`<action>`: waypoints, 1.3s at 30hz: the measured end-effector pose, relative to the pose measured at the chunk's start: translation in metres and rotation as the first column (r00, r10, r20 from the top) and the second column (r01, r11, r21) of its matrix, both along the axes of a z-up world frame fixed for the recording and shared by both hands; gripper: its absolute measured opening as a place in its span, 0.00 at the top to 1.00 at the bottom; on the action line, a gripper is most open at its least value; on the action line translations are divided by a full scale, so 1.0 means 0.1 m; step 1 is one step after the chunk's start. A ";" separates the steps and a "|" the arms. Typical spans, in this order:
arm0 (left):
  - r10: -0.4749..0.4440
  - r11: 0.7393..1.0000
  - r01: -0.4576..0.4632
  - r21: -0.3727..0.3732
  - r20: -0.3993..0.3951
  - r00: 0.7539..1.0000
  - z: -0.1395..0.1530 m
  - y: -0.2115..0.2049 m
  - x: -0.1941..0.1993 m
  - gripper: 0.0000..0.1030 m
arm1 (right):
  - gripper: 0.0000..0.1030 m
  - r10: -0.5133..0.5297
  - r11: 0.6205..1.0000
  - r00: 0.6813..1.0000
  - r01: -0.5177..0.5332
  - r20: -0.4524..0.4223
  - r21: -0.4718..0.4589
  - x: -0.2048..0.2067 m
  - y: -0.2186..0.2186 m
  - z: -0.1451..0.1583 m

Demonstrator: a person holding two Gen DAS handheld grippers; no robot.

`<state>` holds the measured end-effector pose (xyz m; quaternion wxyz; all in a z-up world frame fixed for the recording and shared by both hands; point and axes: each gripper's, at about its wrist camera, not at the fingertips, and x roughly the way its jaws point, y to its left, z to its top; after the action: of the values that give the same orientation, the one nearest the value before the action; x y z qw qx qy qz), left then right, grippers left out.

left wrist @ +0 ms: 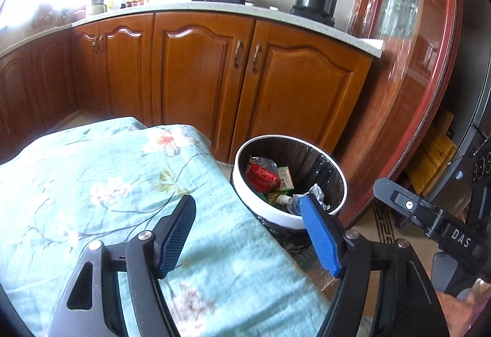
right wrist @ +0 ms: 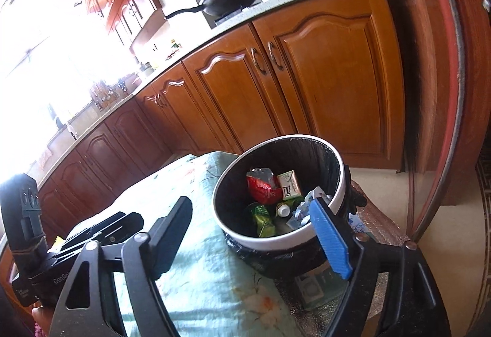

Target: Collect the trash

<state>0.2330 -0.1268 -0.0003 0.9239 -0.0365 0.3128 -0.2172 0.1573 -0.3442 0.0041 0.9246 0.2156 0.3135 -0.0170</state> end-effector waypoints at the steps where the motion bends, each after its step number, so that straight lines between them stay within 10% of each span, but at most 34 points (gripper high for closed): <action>1: 0.011 1.000 -0.011 -0.004 0.012 1.000 0.02 0.04 -0.08 0.28 | 0.14 -0.004 1.000 1.000 0.004 0.014 -0.011 -0.06 0.05 0.02; 15: 0.160 0.986 -0.166 -0.003 0.291 0.943 0.05 0.55 -1.16 0.01 | 0.00 -0.013 0.951 0.962 0.096 0.273 -0.293 -0.70 0.66 0.54; 39: 0.225 0.962 -0.263 0.081 0.314 0.922 -0.17 0.44 -1.29 0.01 | 0.00 -0.020 0.958 0.986 0.066 0.167 -0.278 -0.56 0.76 0.17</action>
<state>0.1044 -0.0830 -0.0173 0.9812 0.0147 0.1734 -0.0840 0.1016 -0.2684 0.0208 0.9678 0.0887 0.2267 -0.0642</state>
